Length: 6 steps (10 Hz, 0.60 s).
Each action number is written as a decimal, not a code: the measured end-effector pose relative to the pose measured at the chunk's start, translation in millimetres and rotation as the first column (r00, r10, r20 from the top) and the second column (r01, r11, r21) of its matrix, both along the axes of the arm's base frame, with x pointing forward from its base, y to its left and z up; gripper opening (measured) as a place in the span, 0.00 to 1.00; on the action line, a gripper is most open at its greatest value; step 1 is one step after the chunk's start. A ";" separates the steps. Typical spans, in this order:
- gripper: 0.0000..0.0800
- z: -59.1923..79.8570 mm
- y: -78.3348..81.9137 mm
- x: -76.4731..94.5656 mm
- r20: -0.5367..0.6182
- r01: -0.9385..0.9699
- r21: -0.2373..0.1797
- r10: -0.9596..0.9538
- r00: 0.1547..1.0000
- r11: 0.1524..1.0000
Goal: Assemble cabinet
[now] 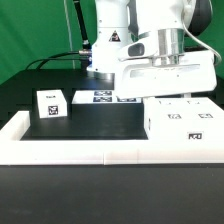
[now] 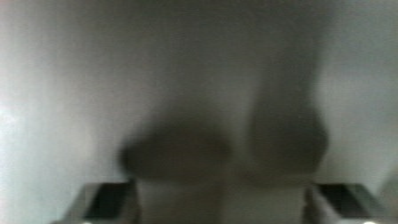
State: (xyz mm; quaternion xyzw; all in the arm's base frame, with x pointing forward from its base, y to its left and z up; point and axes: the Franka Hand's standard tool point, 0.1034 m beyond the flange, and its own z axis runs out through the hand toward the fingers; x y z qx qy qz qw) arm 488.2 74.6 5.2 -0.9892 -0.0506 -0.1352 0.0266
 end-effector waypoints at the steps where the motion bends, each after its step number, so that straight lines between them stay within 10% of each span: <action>1: 0.39 0.0 -0.7 2.9 0.004 -0.009 -0.002 0.009 1.000 1.000; 2: 0.39 0.1 0.6 7.1 0.009 -0.020 -0.003 0.020 1.000 1.000; 4: 0.04 -1.9 1.3 9.3 0.008 -0.026 -0.004 0.026 1.000 1.000; 6: 0.01 -2.7 1.7 7.4 0.006 -0.040 -0.008 0.040 0.999 0.999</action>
Offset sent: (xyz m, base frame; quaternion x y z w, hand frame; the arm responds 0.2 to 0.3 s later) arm 0.0152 0.0030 -0.0059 -0.0007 0.0228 -0.0180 0.9996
